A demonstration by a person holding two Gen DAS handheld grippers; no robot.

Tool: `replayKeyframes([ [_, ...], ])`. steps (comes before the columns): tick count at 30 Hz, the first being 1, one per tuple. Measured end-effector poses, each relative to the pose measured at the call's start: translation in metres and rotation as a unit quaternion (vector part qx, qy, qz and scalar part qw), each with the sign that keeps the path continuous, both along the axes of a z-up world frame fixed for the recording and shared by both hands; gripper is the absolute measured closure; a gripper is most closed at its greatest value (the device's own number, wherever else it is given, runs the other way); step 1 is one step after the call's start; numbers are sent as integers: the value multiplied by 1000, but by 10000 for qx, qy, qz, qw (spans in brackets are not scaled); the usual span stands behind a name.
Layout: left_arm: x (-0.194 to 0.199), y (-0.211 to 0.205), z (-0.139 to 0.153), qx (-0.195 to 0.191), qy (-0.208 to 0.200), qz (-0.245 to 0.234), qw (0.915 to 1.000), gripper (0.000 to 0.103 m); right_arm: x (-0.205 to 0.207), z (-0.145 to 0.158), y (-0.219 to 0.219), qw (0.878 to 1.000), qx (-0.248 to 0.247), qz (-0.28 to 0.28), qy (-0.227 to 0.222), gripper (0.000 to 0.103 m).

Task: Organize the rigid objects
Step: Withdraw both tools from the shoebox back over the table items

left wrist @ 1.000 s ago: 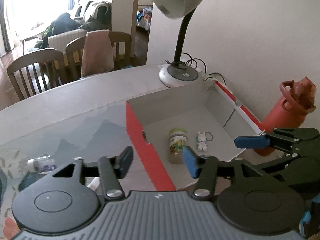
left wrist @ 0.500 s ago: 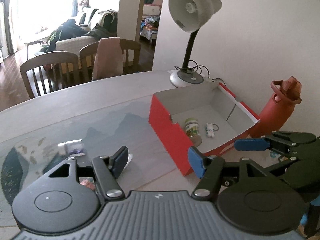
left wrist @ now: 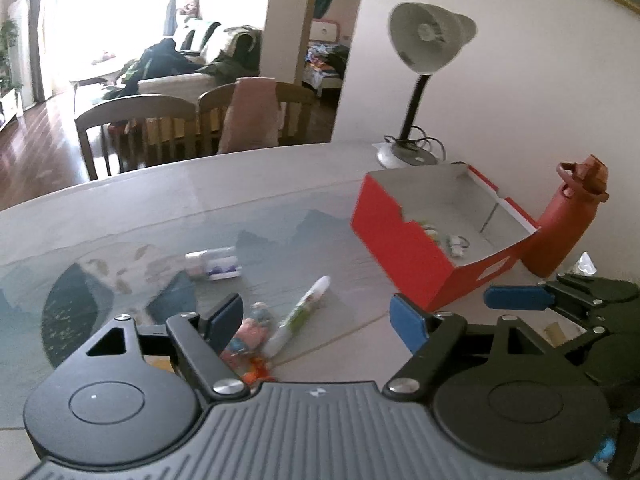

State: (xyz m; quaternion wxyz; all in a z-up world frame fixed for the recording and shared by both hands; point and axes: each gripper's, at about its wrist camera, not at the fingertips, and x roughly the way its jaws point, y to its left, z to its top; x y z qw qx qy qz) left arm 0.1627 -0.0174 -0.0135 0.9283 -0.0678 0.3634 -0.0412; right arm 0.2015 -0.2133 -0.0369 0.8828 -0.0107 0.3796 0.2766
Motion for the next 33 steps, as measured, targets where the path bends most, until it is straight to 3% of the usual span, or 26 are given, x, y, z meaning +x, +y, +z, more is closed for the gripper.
replayKeyframes([
  [9, -22, 51, -16, -66, -68, 333, 9994, 17, -22, -25, 33, 9998, -127, -26, 140, 6],
  [11, -26, 59, -22, -119, -62, 416, 9990, 6, -23, -32, 39, 9996, -165, -80, 205, 6],
  [13, -29, 67, -27, -175, -90, 488, 9986, 2, -25, -41, 46, 9994, -234, -96, 245, 6],
  [27, -38, 124, -83, -101, 6, 1405, 9900, 2, -20, -103, 83, 9948, -785, -403, 514, 7],
  [33, -32, 139, -113, -49, 353, 1498, 9881, 2, -16, -115, 89, 9929, -924, -449, 596, 7],
])
